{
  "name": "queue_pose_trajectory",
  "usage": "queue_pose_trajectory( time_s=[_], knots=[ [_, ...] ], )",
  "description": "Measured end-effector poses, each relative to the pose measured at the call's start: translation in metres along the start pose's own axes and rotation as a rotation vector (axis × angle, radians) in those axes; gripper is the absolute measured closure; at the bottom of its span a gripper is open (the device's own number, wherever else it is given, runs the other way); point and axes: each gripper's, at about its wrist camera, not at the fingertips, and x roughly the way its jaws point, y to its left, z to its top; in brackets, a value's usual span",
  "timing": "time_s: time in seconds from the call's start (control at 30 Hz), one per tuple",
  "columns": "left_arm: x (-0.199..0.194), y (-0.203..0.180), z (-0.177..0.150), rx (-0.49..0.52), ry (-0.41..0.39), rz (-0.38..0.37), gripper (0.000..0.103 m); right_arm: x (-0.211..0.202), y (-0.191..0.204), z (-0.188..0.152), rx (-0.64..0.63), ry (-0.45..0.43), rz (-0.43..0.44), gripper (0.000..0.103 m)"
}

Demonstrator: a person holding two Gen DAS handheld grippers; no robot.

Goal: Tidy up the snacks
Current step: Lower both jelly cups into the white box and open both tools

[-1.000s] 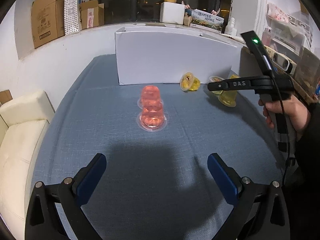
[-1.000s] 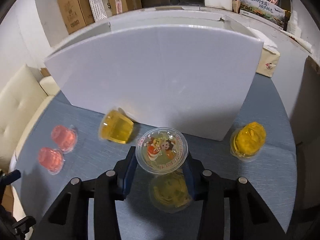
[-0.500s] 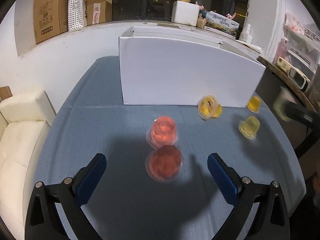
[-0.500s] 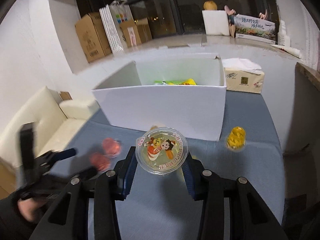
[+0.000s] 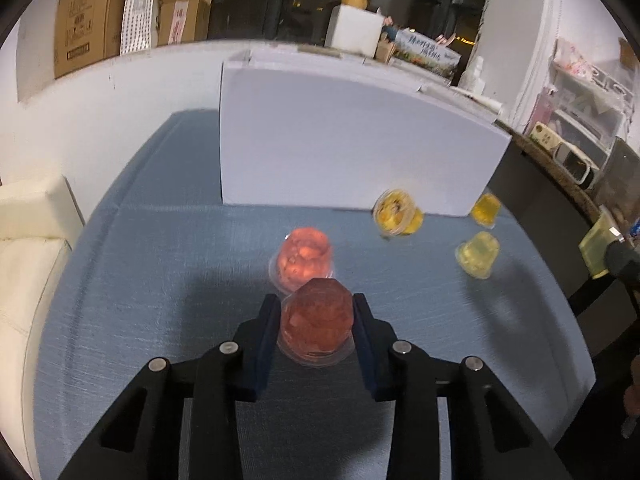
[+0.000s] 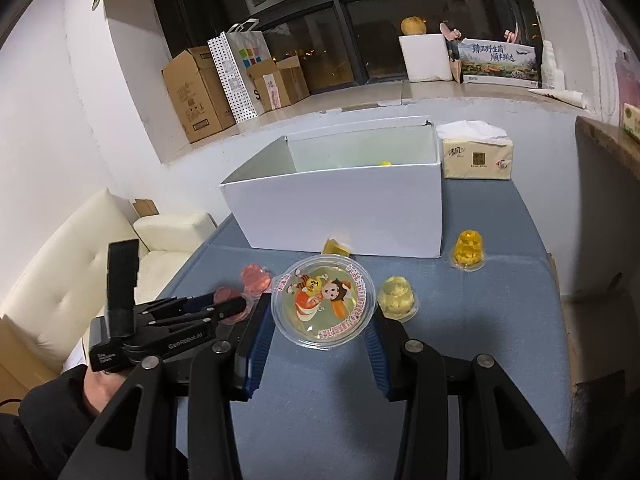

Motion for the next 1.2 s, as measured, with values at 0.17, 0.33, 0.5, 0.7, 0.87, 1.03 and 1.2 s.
queue_pose_trajectory(
  time_s=[0.17,0.33,0.5,0.7,0.87,1.03,1.2],
  knots=[
    [-0.038,-0.017,0.014,0.049,-0.087,-0.026,0.063,-0.004,0.007,0.001,-0.022,-0.016,-0.011,0.056],
    [-0.065,-0.032,0.046,0.087,-0.164,-0.047,0.063,-0.003,0.010,0.018,-0.032,-0.038,-0.023,0.056],
    [-0.068,-0.040,0.096,0.123,-0.227,-0.052,0.063,0.002,0.003,0.062,-0.022,-0.088,-0.025,0.056],
    [-0.038,-0.033,0.161,0.102,-0.218,-0.061,0.063,0.044,-0.019,0.127,0.017,-0.088,-0.045,0.056],
    [-0.009,-0.024,0.196,0.091,-0.200,-0.037,0.048,0.086,-0.040,0.158,0.027,-0.031,-0.109,0.053],
    [0.016,-0.010,0.197,0.039,-0.112,-0.020,0.000,0.091,-0.052,0.156,0.054,-0.023,-0.106,0.001],
    [0.012,-0.010,0.177,0.059,-0.099,0.005,0.000,0.066,-0.051,0.145,0.038,-0.076,-0.116,0.000]
  ],
)
